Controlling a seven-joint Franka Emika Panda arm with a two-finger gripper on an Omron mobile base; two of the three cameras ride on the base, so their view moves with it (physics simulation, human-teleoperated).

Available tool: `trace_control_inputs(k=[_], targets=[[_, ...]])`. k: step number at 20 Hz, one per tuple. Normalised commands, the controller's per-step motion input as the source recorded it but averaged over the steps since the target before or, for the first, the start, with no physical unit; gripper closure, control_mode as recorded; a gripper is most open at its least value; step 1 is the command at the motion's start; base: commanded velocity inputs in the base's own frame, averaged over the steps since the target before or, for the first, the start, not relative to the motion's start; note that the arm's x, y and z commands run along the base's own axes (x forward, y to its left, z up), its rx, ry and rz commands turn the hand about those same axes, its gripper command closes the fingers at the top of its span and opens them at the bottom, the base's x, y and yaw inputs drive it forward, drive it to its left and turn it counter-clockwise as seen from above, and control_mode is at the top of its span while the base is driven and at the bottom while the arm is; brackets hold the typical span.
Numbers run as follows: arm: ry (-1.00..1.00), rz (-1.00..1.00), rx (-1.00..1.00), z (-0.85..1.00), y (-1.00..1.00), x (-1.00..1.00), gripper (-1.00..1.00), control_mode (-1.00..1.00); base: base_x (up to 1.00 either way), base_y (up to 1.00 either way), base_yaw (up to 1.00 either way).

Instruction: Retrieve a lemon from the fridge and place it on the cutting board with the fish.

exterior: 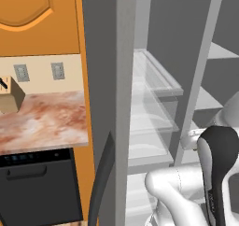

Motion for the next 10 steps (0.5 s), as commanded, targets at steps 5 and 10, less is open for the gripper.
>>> trace_control_inputs(k=[5,10], targets=[[0.08,-0.05,0.0,0.0,0.52,0.26,1.0,-1.0,0.0,0.0,0.0],[0.04,0.0,0.0,-0.09,0.15,0.11,1.0,-1.0,0.0,0.0,0.0]])
